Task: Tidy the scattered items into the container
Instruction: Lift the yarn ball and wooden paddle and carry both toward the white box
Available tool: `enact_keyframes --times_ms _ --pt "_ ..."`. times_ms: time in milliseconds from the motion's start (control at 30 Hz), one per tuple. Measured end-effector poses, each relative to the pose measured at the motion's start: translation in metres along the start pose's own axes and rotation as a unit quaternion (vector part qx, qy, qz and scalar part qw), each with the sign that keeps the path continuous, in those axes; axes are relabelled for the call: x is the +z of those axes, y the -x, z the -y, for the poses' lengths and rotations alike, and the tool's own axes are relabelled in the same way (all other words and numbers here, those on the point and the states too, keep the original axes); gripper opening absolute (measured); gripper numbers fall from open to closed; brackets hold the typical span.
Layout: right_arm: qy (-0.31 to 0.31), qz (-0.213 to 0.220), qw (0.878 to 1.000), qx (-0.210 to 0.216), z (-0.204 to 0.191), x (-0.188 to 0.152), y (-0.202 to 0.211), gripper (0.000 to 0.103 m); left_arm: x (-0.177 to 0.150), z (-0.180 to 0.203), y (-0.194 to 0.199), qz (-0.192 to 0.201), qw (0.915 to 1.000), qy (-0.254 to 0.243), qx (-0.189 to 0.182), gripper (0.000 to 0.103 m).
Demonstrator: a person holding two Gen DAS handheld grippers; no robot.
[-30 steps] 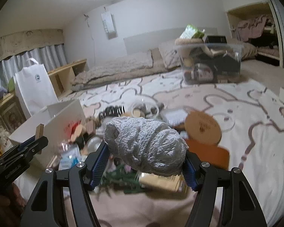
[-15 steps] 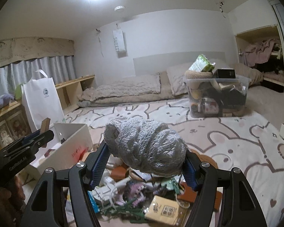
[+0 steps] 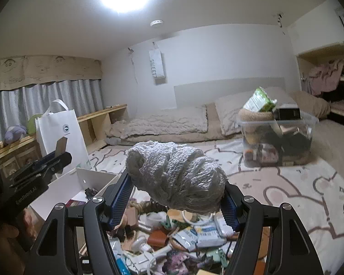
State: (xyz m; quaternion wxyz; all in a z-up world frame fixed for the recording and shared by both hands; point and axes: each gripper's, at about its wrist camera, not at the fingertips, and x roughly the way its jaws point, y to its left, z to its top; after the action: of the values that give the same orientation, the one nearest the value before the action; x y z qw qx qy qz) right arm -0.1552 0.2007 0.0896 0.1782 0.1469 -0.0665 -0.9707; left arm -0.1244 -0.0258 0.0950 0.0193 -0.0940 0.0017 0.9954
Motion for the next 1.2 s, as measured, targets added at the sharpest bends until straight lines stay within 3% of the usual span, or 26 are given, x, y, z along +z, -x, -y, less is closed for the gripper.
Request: enact_keyframes --times_ms 500,1200 --pt "0.038 0.026 0.999 0.025 -0.023 0.044 -0.019 0.070 0.030 -0.030 -0.004 0.040 0.9986 -0.023 0.024 0.044" --pt "0.035 -0.017 0.996 0.077 -0.083 0.039 -0.091 0.070 0.012 -0.103 -0.012 0.016 0.9951 0.009 0.097 0.044"
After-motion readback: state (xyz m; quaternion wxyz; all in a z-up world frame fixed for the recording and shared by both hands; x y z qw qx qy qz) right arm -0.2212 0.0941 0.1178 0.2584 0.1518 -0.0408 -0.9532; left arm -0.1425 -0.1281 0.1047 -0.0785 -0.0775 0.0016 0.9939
